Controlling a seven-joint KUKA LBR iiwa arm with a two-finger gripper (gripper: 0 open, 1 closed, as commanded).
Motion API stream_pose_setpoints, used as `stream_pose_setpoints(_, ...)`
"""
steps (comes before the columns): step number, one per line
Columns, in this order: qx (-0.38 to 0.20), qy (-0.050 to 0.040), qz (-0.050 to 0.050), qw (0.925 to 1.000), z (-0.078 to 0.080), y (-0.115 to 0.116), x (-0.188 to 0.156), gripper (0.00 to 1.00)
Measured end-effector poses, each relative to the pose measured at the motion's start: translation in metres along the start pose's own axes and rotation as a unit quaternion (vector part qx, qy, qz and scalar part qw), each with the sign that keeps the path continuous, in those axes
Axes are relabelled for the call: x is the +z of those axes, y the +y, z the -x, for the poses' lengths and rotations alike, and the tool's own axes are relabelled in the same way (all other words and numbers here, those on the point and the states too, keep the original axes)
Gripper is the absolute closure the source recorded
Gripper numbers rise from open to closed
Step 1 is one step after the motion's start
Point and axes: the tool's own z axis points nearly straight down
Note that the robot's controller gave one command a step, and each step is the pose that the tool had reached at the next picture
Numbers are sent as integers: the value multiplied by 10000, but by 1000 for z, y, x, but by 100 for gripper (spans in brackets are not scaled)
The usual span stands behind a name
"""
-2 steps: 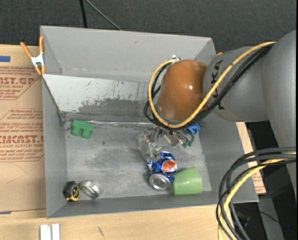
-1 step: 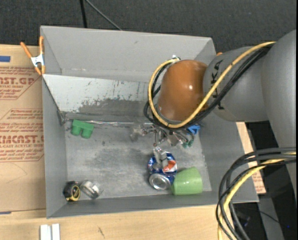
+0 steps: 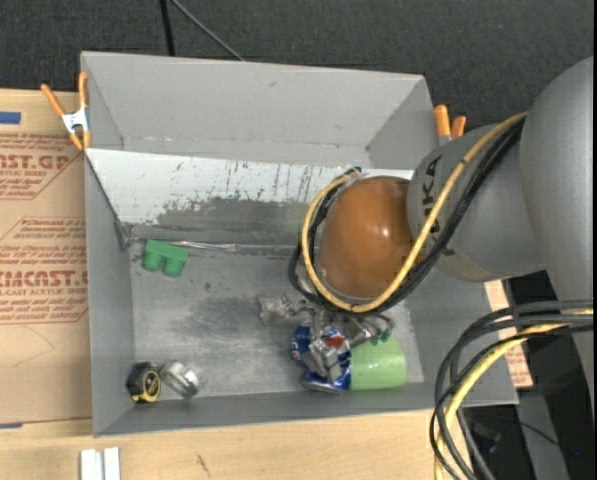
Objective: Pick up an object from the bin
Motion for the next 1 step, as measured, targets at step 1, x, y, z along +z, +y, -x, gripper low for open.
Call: stream_pose_setpoints(1,10,57,13,10000,0,-1,-3,100)
